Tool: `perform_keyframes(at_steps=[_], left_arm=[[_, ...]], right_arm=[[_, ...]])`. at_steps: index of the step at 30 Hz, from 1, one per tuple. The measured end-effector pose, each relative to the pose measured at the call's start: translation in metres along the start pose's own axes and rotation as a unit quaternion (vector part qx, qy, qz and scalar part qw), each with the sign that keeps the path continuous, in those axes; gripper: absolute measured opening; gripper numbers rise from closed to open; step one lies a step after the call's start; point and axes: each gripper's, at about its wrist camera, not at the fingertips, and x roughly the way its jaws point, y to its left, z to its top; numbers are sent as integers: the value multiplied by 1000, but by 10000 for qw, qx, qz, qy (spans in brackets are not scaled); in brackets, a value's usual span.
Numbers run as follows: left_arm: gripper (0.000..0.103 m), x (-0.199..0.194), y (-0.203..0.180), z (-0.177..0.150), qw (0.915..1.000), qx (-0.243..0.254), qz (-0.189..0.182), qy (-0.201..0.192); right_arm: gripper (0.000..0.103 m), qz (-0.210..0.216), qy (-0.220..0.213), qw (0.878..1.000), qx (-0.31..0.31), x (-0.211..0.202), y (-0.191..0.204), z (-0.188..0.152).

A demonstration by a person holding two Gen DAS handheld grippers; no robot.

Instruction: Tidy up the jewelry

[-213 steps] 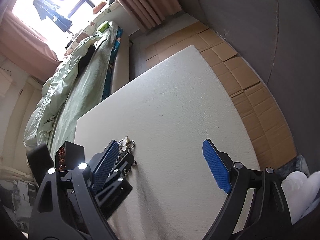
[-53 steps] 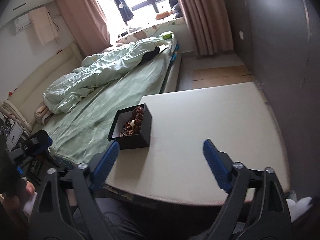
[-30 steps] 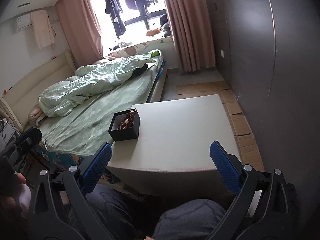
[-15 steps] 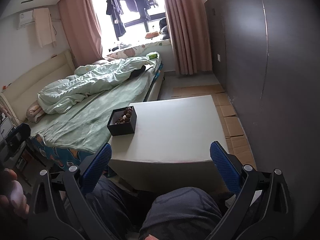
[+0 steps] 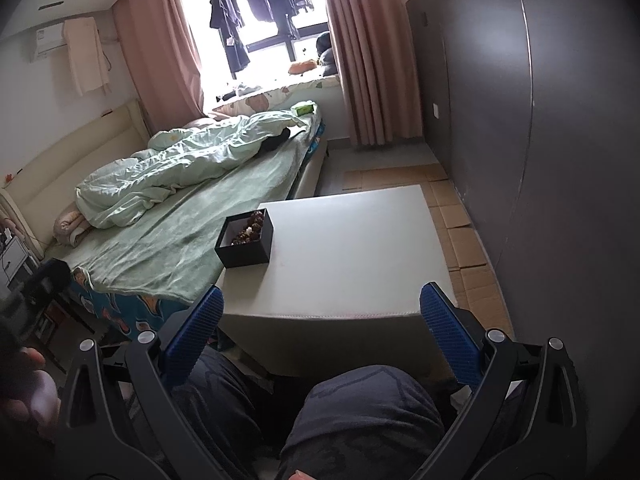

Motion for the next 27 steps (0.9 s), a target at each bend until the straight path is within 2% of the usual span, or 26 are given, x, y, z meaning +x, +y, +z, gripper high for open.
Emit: perform_keyframes(at_steps=[27], left_arm=[[95, -5, -2, -2, 10000, -11, 17, 29]], right_arm=[[98, 90, -23, 9999, -78, -6, 9, 2]])
